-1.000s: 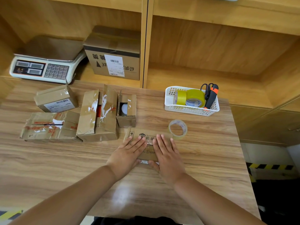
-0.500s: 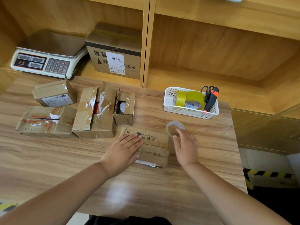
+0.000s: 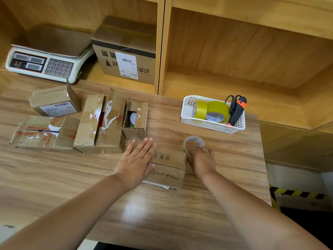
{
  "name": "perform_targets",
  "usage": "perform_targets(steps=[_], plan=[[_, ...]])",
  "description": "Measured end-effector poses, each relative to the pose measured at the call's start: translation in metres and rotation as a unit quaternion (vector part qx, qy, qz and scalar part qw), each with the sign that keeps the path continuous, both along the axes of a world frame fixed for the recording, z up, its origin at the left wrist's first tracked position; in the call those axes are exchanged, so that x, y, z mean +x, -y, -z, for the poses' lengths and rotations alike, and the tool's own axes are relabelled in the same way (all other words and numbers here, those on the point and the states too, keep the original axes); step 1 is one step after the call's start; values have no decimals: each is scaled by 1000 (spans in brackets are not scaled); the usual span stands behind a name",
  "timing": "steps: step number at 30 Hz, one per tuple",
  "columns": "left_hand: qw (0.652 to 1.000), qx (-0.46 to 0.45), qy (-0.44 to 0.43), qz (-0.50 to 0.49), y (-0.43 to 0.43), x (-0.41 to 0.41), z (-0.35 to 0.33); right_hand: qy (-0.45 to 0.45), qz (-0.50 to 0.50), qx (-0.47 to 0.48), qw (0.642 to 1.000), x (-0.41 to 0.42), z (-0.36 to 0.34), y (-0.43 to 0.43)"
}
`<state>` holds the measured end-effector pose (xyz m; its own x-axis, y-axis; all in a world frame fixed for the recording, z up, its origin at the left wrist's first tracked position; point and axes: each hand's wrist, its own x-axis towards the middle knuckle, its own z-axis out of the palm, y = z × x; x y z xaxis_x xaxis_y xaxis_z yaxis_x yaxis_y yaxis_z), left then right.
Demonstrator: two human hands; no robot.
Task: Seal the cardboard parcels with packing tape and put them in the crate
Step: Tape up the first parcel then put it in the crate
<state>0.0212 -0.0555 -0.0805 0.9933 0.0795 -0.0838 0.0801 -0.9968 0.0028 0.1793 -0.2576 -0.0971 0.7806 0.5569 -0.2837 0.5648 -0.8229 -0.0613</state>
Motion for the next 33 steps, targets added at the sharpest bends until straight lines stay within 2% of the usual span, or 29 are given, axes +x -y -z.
perform_targets(steps=[4,7,11,15,21,23,26,30,33], plan=[[1000,-5,7,0,-1,0,2,-5,26,-6,1000,1,-4,7],[1000,-14,11,0,-1,-1,1,-31,110,71,991,2,-9,16],[999,-38,18,7,0,0,-3,-101,243,240,934,-1,-21,21],[996,-87,-27,-5,-3,0,-12,-141,300,364,870,-12,-40,23],[974,-221,21,-37,-13,5,-31,-181,308,494,793,-37,-65,21],[969,-241,27,-51,-18,11,-42,-191,297,508,786,-45,-72,18],[944,-317,61,-62,-21,21,-67,-206,281,522,779,-59,-78,8],[896,-429,82,-74,-19,31,-97,-235,269,558,749,-80,-82,-10],[878,-466,86,-66,-20,32,-106,-242,264,585,727,-95,-83,-23]])
